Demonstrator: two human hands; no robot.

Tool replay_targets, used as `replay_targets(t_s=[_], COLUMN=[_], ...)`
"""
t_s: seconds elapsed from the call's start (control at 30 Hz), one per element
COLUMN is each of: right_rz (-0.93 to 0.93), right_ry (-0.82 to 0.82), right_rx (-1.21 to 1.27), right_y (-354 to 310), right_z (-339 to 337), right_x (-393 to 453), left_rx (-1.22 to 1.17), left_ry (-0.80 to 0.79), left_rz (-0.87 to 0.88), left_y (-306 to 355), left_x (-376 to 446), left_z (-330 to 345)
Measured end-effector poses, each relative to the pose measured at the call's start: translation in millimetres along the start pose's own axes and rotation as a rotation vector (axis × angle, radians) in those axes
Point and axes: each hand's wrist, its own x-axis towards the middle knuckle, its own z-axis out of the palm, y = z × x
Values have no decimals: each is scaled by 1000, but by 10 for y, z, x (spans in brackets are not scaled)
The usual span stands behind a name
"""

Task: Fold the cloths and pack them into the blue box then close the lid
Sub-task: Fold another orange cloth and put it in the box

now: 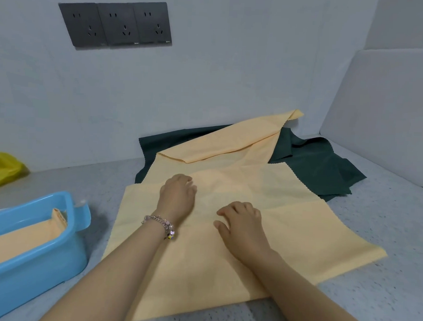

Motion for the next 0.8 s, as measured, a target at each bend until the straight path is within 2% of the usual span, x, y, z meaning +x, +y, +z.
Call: replay_targets(t_s=[0.17, 0.23, 0.3, 0.47, 0.63, 0.73, 0.8], right_rz=[1, -7, -8, -1, 65, -21, -101], right_ry=[-4, 7, 14, 28, 198, 317, 283], right_rx=[-21, -29, -35, -24, 59, -4, -5], right_y=[40, 54, 64, 57, 53, 10, -104], right_z=[69, 87, 98, 75, -128, -386, -552], right_x=[2, 7, 1, 25, -4, -11, -38], left_rx=[106, 127, 141, 7, 20, 105, 169], left_ry=[-154, -158, -98, 170, 258, 255, 239], left_rz=[-27, -56, -71, -9, 167, 292, 377], left_y=[-174, -226, -262, -146, 35, 165, 249], left_x=[226, 292, 338, 259, -92, -452, -712], left_z=[115, 158, 166, 40, -252, -482, -612])
